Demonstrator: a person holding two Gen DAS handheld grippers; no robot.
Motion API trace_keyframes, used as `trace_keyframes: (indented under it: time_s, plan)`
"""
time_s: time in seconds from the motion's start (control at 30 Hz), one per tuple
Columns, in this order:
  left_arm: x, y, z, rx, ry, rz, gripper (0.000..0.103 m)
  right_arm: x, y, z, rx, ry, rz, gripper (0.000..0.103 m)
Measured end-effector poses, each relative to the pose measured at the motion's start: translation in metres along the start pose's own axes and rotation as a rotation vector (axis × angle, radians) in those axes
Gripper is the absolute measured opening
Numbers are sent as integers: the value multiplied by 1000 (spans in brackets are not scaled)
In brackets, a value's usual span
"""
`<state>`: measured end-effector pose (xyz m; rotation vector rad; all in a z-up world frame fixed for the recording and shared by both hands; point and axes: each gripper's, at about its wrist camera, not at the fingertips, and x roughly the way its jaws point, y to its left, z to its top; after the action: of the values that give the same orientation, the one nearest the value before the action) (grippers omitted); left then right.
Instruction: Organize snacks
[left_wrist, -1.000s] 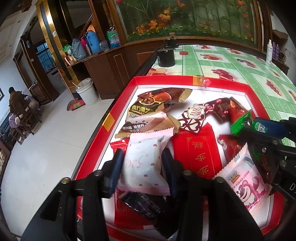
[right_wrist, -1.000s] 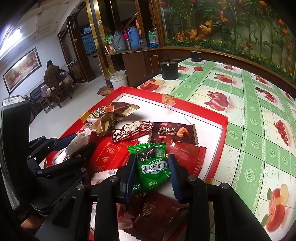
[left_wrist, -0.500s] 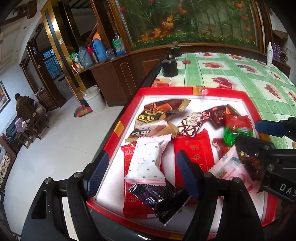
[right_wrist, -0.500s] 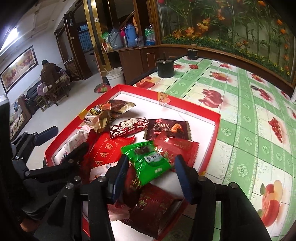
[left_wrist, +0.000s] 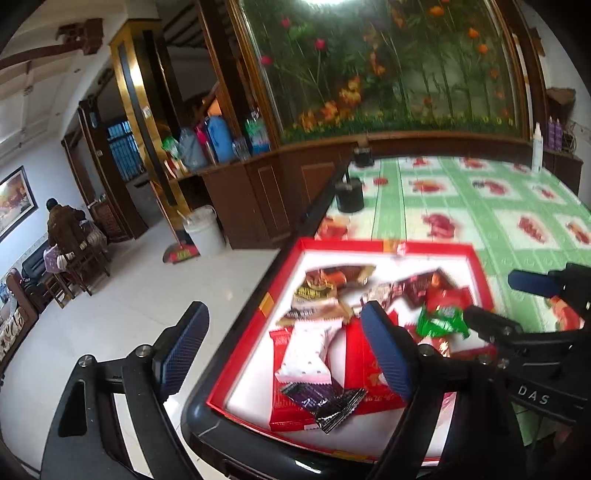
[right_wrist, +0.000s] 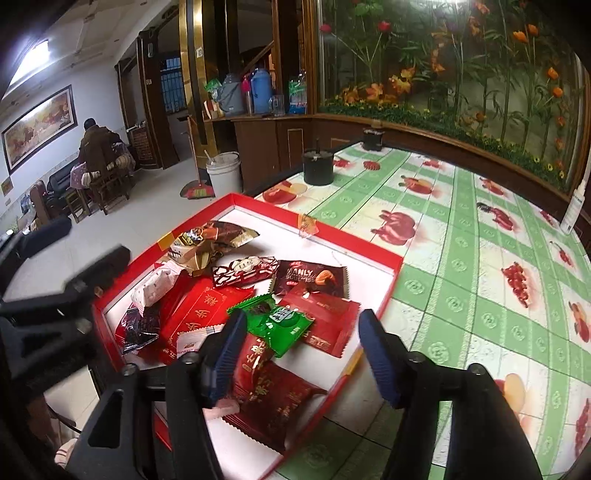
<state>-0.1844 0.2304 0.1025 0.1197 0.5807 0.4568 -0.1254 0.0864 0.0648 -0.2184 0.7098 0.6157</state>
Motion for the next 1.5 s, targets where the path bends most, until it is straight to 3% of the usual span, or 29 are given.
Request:
trace_keyframes:
  time_s: [0.27, 0.4, 0.5, 0.8, 0.97, 1.2, 1.37, 1.5]
  plan:
    - [-17, 5, 7, -24, -29, 10, 85, -28, -14, -4, 1, -54, 23, 71]
    - [-22, 8, 8, -40, -47, 17, 85, -54, -19, -6, 16, -157, 75, 81]
    - [-24, 10, 9, -56, -42, 12, 85, -68, -24, -6, 46, -223, 89, 83]
    - [-37, 14, 7, -88, -52, -31, 85, -76, -29, -7, 62, -258, 128, 86]
    - [-44, 20, 7, -134, -80, -63, 103, -89, -26, -12, 56, -340, 190, 92]
    - [-52, 28, 7, -171, -118, -113, 103, -106, -29, -16, 118, -447, 248, 96]
    - [-56, 35, 8, -186, -143, -90, 103, -117, -34, -19, 185, -536, 248, 103]
    - [-53, 36, 7, -184, -127, -62, 103, -113, -37, -15, 200, -512, 204, 103]
